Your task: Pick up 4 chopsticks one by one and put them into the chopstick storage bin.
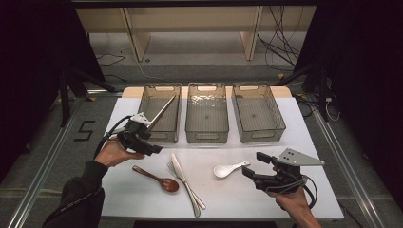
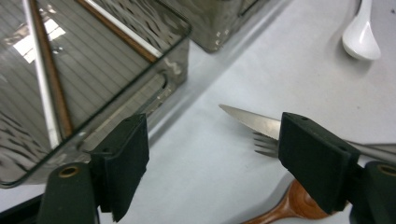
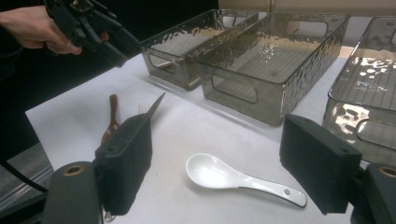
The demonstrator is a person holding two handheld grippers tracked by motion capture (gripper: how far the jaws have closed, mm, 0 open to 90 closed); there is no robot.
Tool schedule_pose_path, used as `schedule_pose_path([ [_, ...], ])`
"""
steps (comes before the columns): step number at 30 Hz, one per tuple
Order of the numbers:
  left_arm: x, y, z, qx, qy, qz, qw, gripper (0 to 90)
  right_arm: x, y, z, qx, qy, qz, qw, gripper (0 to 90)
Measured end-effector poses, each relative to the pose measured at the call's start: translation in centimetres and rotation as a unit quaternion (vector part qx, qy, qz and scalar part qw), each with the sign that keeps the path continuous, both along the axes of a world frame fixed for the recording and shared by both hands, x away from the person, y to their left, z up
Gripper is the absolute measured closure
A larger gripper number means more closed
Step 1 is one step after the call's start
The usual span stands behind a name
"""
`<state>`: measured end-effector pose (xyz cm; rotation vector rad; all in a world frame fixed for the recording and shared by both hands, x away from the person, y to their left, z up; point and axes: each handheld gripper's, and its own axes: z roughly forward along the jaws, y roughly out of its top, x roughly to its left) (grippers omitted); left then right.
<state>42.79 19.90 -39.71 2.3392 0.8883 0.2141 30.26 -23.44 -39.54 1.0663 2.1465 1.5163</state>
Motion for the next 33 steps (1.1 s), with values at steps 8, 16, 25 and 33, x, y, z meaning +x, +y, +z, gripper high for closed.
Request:
schedule_pose_path([
  [8,-1.1,-0.2,-0.8,0.016,0.006,-0.028,0.9995,21.0,0.0,-0.1,0.0,-0.001,-0.001,-0.001,1.0000,26.3],
  [16,-2.0,-0.5,-1.6,0.022,0.011,-0.044,0.9988,19.4,0.1,-0.1,-0.1,0.000,0.003,0.000,1.0000,26.3],
  [25,-2.6,-0.8,-2.2,0.056,0.019,-0.063,0.9962,18.4,0.3,-0.3,-0.3,0.001,0.005,-0.001,1.0000,26.3],
  [33,-3.0,-1.2,-2.9,0.086,0.027,-0.089,0.9919,18.4,0.2,-0.4,-0.2,0.003,0.003,-0.002,1.0000,26.3],
])
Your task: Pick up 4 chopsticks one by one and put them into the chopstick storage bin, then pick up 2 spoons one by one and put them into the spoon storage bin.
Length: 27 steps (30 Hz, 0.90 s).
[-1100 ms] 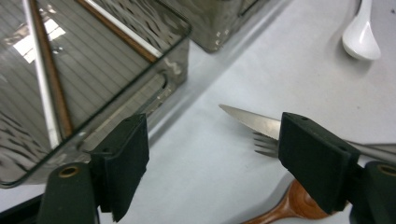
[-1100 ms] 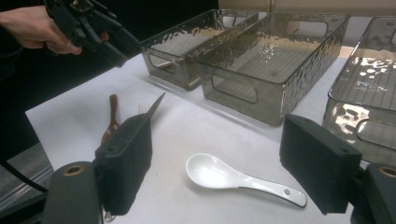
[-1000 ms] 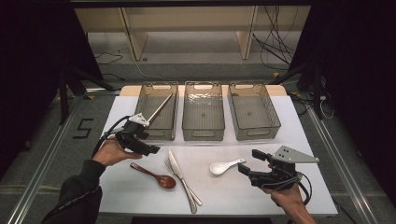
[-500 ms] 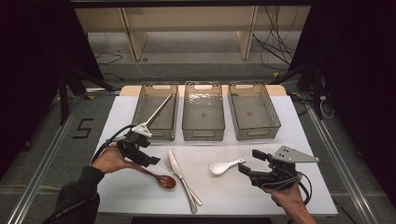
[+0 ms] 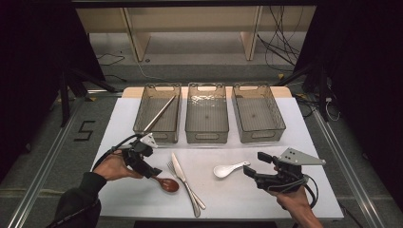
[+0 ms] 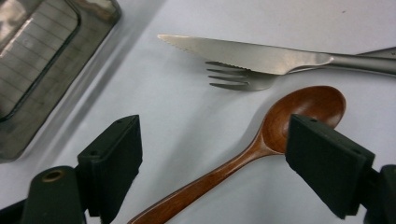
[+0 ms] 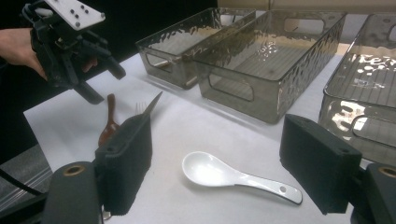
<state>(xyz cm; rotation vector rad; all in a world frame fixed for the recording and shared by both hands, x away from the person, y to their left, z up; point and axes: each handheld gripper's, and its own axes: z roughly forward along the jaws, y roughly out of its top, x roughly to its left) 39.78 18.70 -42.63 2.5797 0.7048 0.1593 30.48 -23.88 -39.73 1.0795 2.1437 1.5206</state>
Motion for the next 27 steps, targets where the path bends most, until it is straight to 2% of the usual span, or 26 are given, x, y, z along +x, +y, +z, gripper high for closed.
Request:
schedule_pose_path([
  [4,-0.4,-0.2,-0.4,0.014,0.003,-0.013,0.9998,18.6,0.0,0.1,0.0,-0.001,0.000,0.001,1.0000,26.3],
  [9,-0.8,-0.5,-1.1,0.024,0.017,-0.033,0.9990,19.1,0.1,0.2,0.0,-0.003,0.000,0.003,1.0000,26.3],
  [14,-1.1,-0.7,-2.1,0.042,0.016,-0.047,0.9979,19.3,0.0,0.2,0.1,-0.002,-0.001,0.001,1.0000,26.3],
  [22,-1.2,-0.9,-2.7,0.062,0.015,-0.057,0.9963,19.8,-0.1,0.2,0.0,-0.002,0.000,-0.001,1.0000,26.3],
  [27,-1.4,-1.0,-3.2,0.077,0.021,-0.065,0.9947,20.5,-0.1,0.2,0.0,-0.003,-0.001,0.001,1.0000,26.3],
])
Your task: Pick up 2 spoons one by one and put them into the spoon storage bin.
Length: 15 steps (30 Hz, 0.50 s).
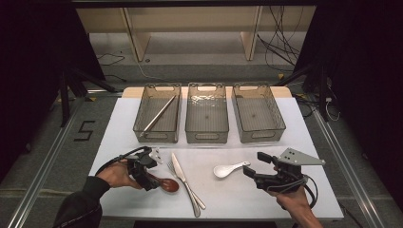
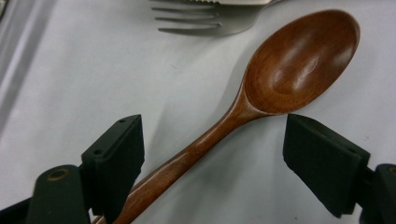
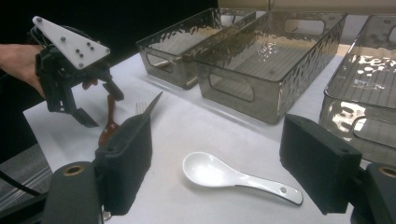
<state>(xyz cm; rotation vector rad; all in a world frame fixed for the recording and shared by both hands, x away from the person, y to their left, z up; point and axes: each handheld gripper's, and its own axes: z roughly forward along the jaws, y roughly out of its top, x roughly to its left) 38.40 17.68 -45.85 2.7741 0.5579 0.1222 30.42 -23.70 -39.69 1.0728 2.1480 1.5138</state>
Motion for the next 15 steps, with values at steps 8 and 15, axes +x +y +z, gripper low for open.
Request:
schedule_pose_path([
  [8,-0.04,-0.07,-0.36,0.001,-0.009,-0.016,0.9998,26.3,-0.07,0.18,0.09,-0.002,-0.003,0.002,1.0000,26.3],
  [15,0.20,-0.14,-0.81,0.009,0.003,-0.025,0.9996,33.5,-0.09,0.31,0.06,-0.006,-0.001,0.001,1.0000,26.3],
])
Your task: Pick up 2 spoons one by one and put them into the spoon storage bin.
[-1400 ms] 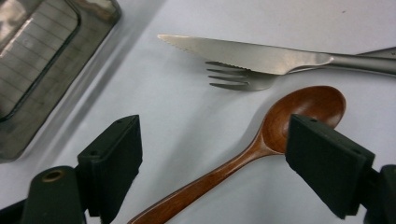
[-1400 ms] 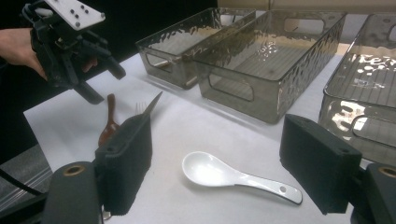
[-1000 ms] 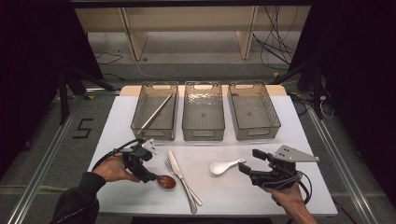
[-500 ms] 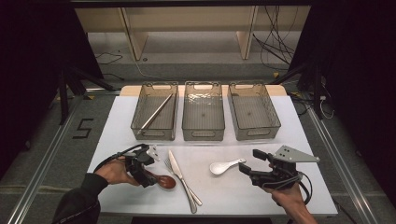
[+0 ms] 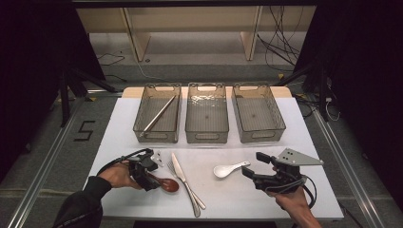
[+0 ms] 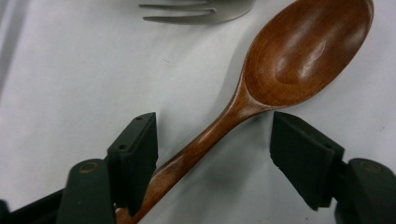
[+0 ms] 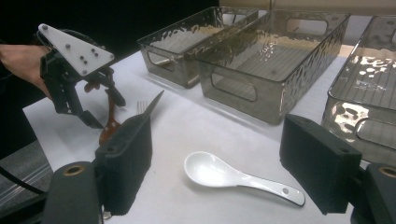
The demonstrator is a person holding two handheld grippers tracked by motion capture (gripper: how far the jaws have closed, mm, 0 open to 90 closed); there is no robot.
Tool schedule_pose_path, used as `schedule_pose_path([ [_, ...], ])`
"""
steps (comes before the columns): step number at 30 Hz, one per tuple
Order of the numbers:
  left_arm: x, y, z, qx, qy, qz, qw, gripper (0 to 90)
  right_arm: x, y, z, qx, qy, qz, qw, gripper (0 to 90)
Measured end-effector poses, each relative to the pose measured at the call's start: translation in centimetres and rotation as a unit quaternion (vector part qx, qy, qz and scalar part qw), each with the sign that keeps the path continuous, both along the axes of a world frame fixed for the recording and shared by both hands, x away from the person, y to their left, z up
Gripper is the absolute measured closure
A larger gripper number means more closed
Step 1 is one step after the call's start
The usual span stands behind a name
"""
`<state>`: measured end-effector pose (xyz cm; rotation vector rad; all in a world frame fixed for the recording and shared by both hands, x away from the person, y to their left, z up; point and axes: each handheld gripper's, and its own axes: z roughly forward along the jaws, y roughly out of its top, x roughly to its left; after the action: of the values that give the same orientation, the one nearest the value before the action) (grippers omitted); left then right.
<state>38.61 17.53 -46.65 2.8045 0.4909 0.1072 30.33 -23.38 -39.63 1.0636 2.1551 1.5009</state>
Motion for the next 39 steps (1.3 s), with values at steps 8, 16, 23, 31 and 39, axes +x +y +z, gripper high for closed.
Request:
schedule_pose_path([
  [8,0.3,0.0,0.0,0.004,0.013,-0.004,0.9999,46.0,0.0,0.0,0.0,-0.001,-0.001,0.000,1.0000,26.3],
  [16,0.1,0.3,0.4,0.026,0.017,-0.027,0.9992,67.7,0.0,0.0,0.0,-0.001,0.000,-0.001,1.0000,26.3],
  [23,-0.3,0.4,0.4,0.029,0.018,-0.058,0.9977,75.9,0.0,0.0,0.0,-0.004,0.000,-0.001,1.0000,26.3],
  [31,-0.4,0.8,0.4,0.024,0.018,-0.076,0.9967,80.4,0.0,0.0,0.0,-0.004,0.000,-0.001,1.0000,26.3],
  [39,-0.4,1.1,1.1,-0.001,0.025,-0.067,0.9975,80.9,0.0,0.0,0.0,-0.004,0.000,-0.001,1.0000,26.4],
])
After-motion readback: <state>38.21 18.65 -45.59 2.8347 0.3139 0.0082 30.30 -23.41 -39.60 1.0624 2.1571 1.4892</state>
